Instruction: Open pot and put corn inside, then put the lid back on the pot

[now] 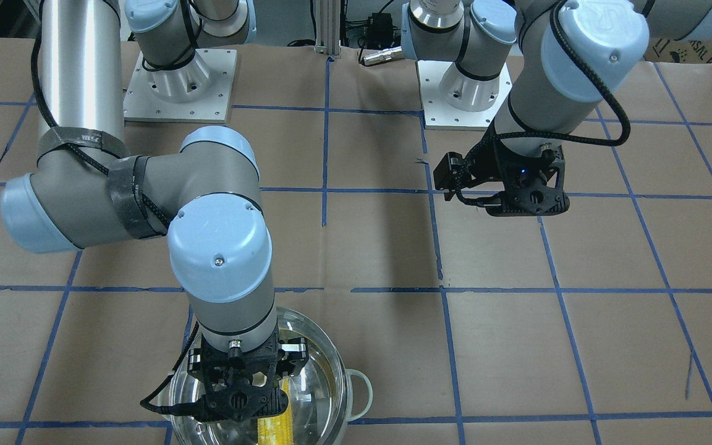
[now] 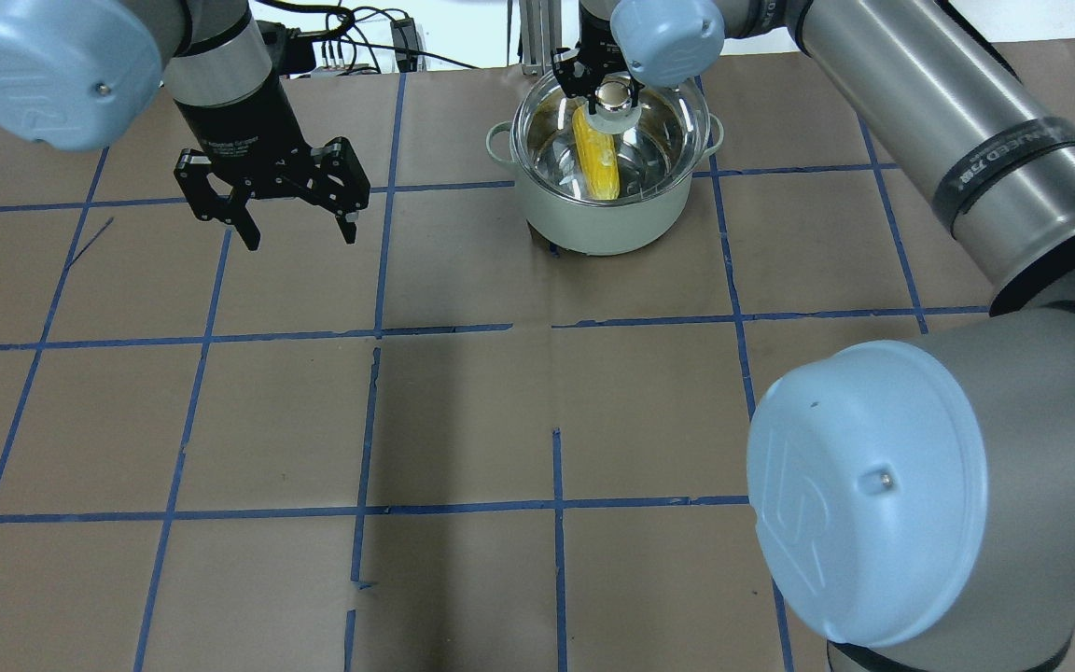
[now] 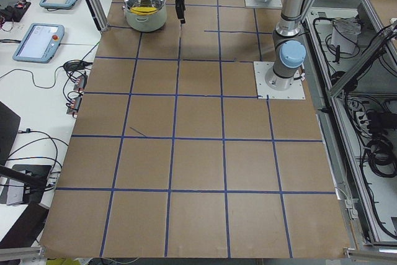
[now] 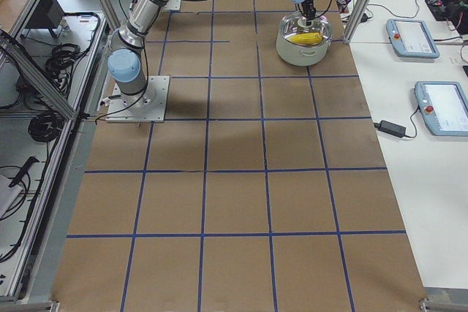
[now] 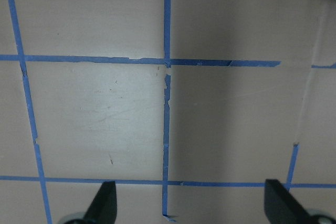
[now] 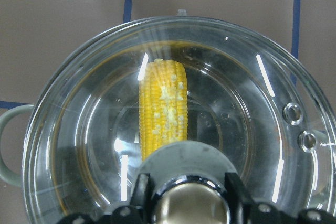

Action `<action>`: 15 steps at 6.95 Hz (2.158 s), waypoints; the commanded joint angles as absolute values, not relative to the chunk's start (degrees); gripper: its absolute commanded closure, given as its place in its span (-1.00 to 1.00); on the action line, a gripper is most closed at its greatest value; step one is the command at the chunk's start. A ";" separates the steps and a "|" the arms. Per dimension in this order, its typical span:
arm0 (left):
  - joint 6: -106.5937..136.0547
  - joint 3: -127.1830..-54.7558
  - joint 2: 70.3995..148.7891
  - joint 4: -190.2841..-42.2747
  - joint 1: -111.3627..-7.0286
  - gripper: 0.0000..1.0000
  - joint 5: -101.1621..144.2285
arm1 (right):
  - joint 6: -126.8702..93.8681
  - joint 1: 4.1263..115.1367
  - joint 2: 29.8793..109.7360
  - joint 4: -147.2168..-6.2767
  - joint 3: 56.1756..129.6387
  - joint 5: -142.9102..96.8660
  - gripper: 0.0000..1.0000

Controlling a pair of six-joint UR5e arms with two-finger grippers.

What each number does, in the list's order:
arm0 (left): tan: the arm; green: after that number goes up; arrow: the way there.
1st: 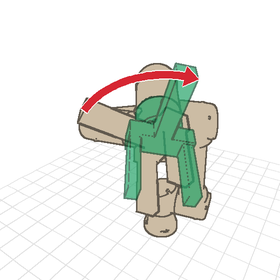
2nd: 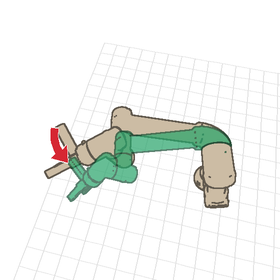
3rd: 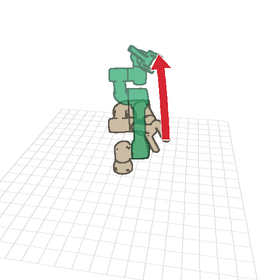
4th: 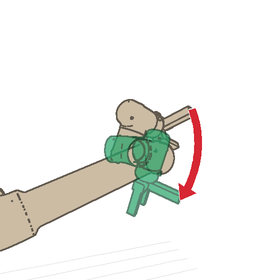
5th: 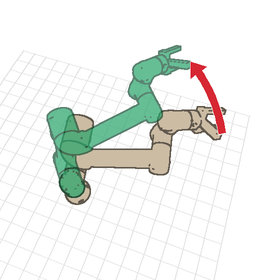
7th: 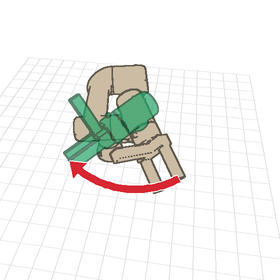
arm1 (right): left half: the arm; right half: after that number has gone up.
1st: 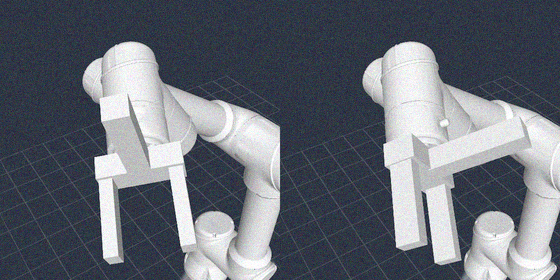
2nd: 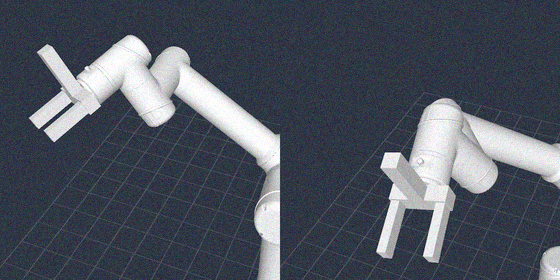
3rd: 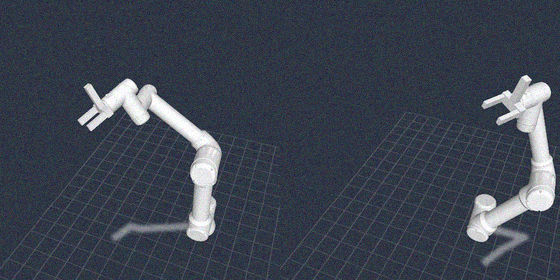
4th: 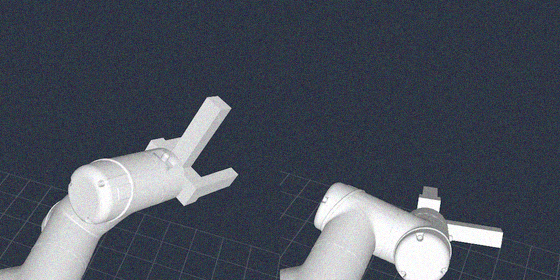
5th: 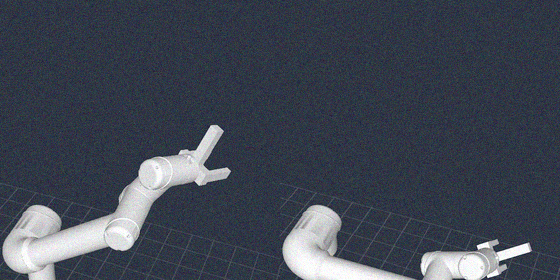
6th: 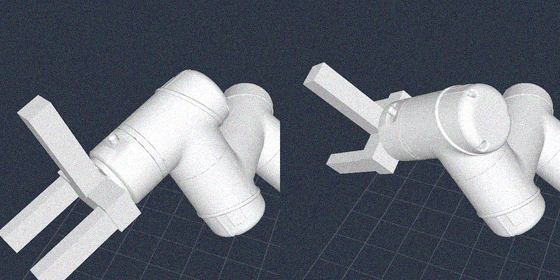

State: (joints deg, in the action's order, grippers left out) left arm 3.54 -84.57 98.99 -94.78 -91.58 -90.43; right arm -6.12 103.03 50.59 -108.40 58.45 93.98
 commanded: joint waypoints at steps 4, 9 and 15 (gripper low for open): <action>-1.58 -87.70 92.57 -86.93 -88.61 -1.00 -90.62 | -6.15 104.06 48.43 -108.20 55.74 94.04 0.90; -1.49 -88.51 93.69 -86.31 -86.22 -1.00 -90.52 | -6.06 103.89 45.17 -100.92 46.68 94.22 0.90; -1.58 -92.19 93.69 -82.80 -86.13 -1.00 -90.52 | -6.06 104.06 44.91 -101.07 46.67 94.13 0.88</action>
